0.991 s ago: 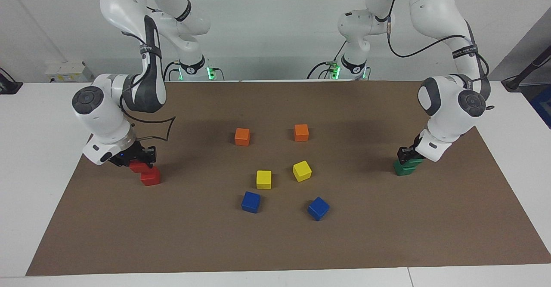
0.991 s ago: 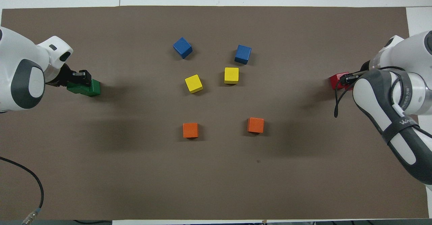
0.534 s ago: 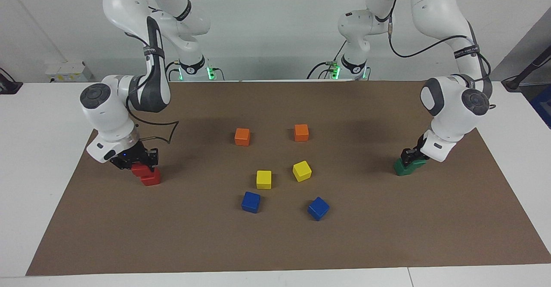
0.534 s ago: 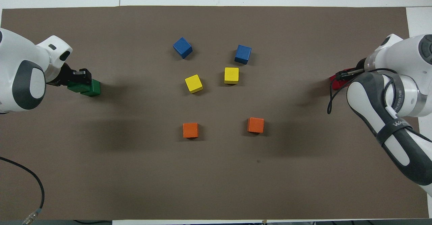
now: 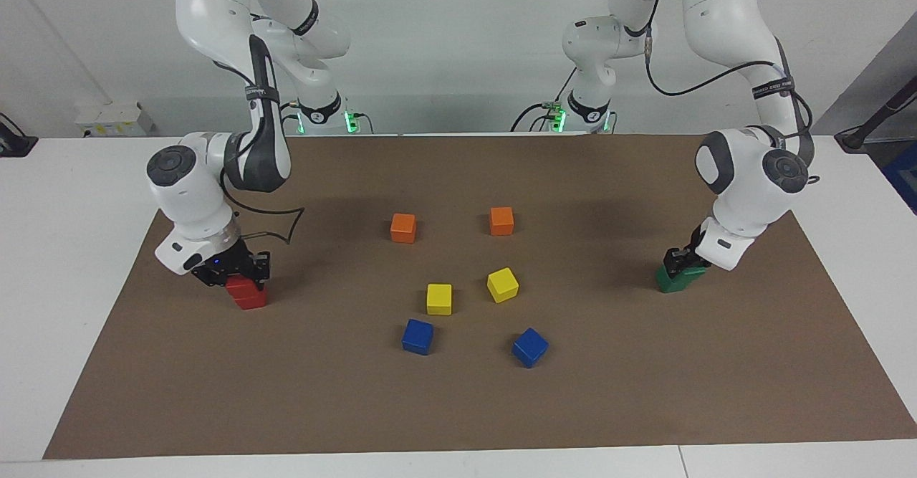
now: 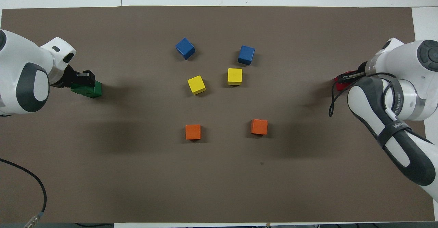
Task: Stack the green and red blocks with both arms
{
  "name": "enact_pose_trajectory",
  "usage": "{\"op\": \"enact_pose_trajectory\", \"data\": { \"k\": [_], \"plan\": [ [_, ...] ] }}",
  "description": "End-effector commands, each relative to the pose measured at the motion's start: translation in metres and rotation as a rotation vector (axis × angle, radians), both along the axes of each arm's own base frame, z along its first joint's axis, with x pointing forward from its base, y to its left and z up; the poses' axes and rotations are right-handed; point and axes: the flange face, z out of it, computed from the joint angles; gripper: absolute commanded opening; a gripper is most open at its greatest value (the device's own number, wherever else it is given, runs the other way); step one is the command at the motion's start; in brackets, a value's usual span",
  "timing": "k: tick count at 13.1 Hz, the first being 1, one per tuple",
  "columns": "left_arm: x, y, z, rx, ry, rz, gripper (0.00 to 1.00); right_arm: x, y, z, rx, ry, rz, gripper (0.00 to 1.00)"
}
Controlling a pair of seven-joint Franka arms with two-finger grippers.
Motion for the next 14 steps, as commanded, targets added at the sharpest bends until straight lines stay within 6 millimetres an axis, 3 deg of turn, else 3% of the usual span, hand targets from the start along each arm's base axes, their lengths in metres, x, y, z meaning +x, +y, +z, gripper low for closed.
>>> {"op": "enact_pose_trajectory", "data": {
  "k": [1, 2, 7, 10, 11, 12, 13, 14],
  "plan": [
    [-0.012, -0.003, 0.000, -0.005, -0.009, 0.001, 0.44, -0.001, -0.004, -0.005, 0.010, -0.019, -0.019, 0.00],
    [-0.013, -0.003, -0.002, -0.005, -0.016, -0.002, 0.99, -0.001, -0.005, -0.007, 0.010, -0.018, -0.021, 0.00],
    [-0.015, -0.006, -0.002, -0.005, -0.012, -0.009, 1.00, -0.001, -0.005, -0.008, 0.017, -0.018, -0.033, 0.00],
    [-0.020, -0.007, 0.033, 0.000, -0.002, -0.011, 1.00, -0.001, -0.006, -0.008, 0.021, -0.019, -0.037, 0.00],
    [-0.019, -0.008, 0.043, -0.001, 0.013, -0.014, 1.00, -0.001, -0.005, -0.008, 0.029, -0.019, -0.043, 0.33],
    [-0.020, -0.009, 0.058, 0.000, 0.025, -0.014, 1.00, -0.001, -0.006, -0.008, 0.029, -0.019, -0.045, 0.78],
    [-0.026, -0.010, 0.074, 0.002, 0.047, -0.015, 1.00, -0.001, -0.006, -0.008, 0.028, -0.019, -0.043, 1.00],
    [-0.036, -0.011, 0.092, 0.005, 0.061, -0.017, 1.00, -0.001, -0.006, -0.008, 0.029, -0.021, -0.044, 1.00]
  ]
}}
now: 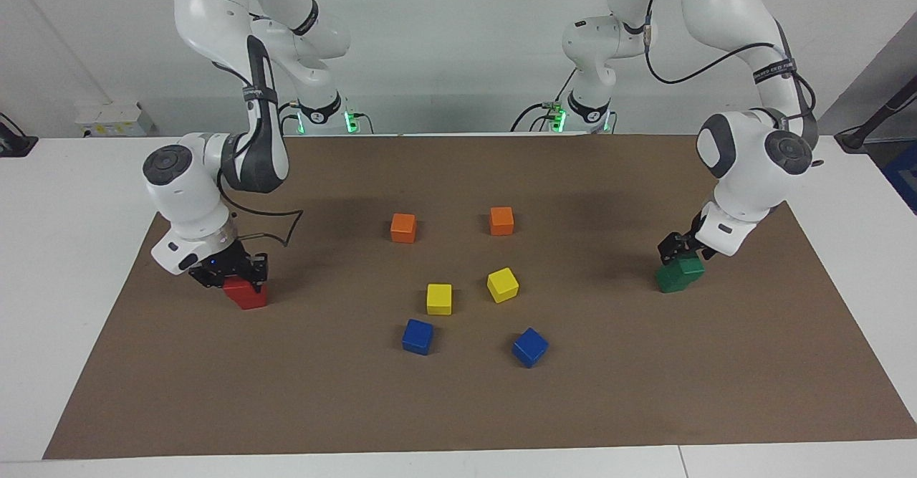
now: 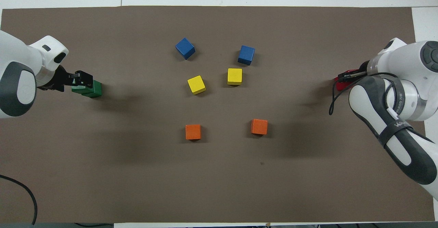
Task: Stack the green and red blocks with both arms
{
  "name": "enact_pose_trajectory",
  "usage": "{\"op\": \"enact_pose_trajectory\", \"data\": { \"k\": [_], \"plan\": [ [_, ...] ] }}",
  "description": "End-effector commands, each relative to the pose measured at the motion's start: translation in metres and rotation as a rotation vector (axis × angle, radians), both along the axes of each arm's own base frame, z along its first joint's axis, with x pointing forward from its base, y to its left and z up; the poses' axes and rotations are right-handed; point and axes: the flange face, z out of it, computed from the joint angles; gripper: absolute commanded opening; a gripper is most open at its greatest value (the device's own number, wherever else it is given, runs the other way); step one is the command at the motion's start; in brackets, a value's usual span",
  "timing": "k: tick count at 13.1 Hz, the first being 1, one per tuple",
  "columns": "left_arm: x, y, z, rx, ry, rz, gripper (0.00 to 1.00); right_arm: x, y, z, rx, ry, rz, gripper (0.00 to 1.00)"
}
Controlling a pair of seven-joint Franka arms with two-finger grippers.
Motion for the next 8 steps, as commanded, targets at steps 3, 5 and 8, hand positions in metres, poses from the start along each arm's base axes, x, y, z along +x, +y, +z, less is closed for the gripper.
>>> {"op": "enact_pose_trajectory", "data": {
  "k": [3, 5, 8],
  "plan": [
    [-0.051, -0.019, 0.076, 0.008, 0.075, -0.029, 1.00, 0.000, 0.001, -0.001, 0.015, -0.010, -0.012, 1.00],
    [-0.069, -0.020, 0.100, 0.013, 0.076, -0.023, 1.00, 0.002, 0.004, 0.025, 0.018, 0.005, -0.007, 1.00],
    [-0.080, -0.020, 0.109, 0.014, 0.105, -0.029, 1.00, 0.005, 0.008, 0.095, 0.025, 0.057, -0.003, 1.00]
  ]
}}
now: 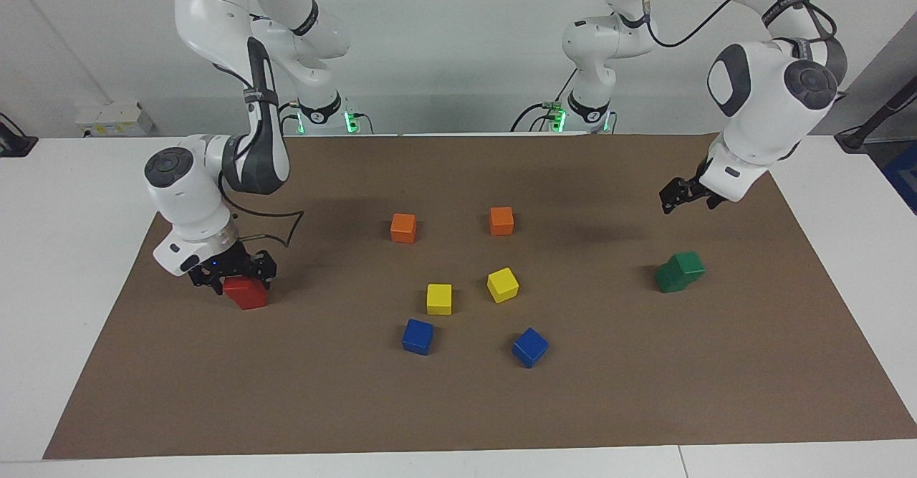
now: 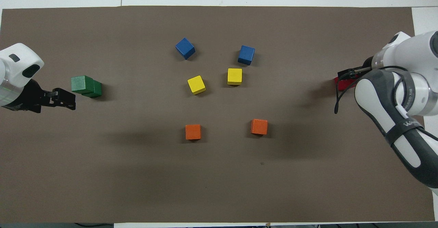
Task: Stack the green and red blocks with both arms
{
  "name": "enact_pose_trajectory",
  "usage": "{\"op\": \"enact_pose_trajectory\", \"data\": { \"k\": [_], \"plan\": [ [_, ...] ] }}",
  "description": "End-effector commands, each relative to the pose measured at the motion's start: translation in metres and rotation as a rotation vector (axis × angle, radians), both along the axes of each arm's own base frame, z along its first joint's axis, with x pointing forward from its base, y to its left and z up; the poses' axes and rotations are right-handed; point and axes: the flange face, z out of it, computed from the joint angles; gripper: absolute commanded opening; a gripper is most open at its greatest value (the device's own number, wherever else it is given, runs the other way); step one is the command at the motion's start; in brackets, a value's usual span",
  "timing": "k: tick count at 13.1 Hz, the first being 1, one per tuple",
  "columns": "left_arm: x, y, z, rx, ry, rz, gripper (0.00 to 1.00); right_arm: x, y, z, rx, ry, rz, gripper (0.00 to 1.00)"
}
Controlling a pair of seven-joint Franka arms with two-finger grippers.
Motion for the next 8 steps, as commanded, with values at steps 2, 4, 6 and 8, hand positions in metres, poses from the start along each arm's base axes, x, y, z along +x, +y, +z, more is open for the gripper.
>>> {"op": "enact_pose_trajectory", "data": {
  "k": [2, 4, 6, 8],
  "plan": [
    [-0.006, -0.006, -0.002, -0.011, 0.001, -0.007, 1.00, -0.016, 0.004, 0.090, 0.022, 0.014, -0.007, 1.00],
    [0.005, -0.013, -0.001, -0.017, -0.004, -0.019, 1.00, -0.039, 0.006, 0.128, 0.026, 0.043, -0.008, 1.00],
    [0.014, -0.014, -0.001, -0.020, -0.002, -0.020, 1.00, -0.057, 0.008, 0.158, 0.028, 0.080, -0.009, 1.00],
    [0.017, -0.012, 0.001, -0.022, -0.006, -0.015, 1.00, -0.064, 0.008, 0.184, 0.016, 0.081, -0.004, 1.00]
  ]
}}
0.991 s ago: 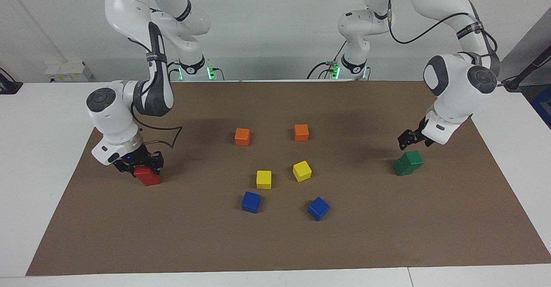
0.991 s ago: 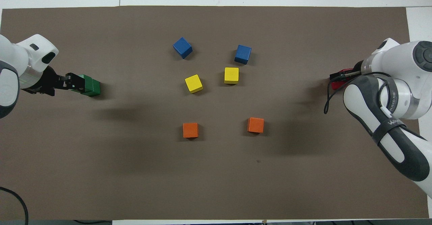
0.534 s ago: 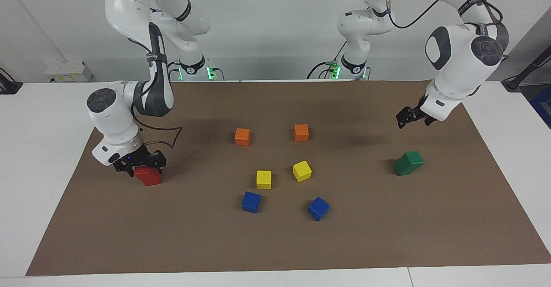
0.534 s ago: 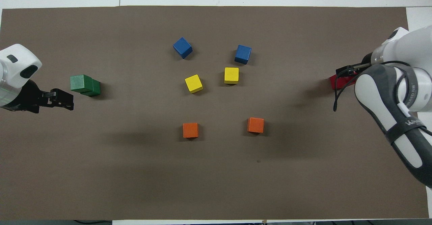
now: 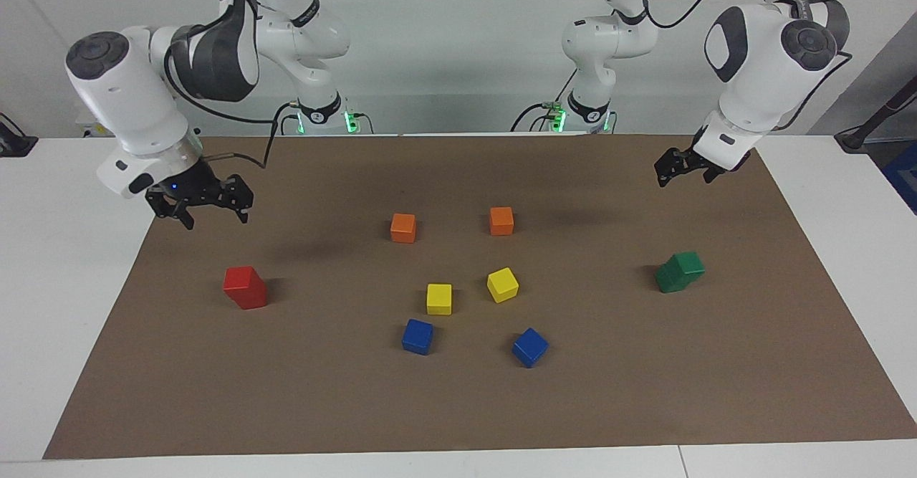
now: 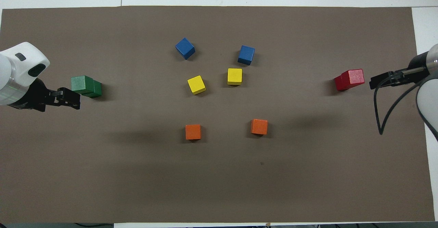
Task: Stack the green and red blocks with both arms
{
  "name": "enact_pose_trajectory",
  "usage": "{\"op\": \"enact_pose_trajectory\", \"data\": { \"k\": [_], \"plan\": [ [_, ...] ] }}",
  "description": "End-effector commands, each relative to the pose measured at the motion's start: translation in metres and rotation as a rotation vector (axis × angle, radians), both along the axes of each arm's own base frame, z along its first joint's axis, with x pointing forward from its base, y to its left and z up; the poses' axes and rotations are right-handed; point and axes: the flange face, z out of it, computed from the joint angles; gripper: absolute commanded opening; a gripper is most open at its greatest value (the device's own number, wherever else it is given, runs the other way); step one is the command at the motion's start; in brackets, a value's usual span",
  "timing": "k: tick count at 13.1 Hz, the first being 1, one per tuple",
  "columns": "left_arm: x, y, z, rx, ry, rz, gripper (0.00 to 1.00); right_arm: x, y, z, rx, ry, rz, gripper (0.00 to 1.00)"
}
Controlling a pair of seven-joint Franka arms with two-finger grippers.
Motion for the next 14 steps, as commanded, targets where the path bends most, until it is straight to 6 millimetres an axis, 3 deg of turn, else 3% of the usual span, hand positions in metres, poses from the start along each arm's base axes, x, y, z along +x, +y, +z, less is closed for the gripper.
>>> {"op": "enact_pose_trajectory", "data": {
  "k": [1, 2, 4, 9, 14],
  "plan": [
    [0.005, 0.002, 0.002, -0.015, 0.002, 0.008, 1.00, -0.003, 0.003, 0.035, 0.000, -0.024, -0.003, 1.00],
    [0.003, 0.002, 0.002, -0.015, 0.005, 0.005, 1.00, -0.003, 0.006, 0.050, 0.001, -0.028, 0.000, 1.00],
    [-0.004, 0.001, 0.006, -0.014, 0.008, 0.002, 1.00, -0.015, 0.006, 0.058, 0.013, 0.059, -0.004, 1.00],
    [-0.006, 0.003, 0.010, -0.013, -0.004, 0.008, 1.00, -0.025, 0.007, 0.065, 0.004, 0.083, -0.034, 1.00],
    [-0.006, -0.005, 0.020, -0.012, -0.013, -0.006, 1.00, -0.019, 0.000, 0.069, -0.059, 0.035, -0.053, 1.00]
  ]
}}
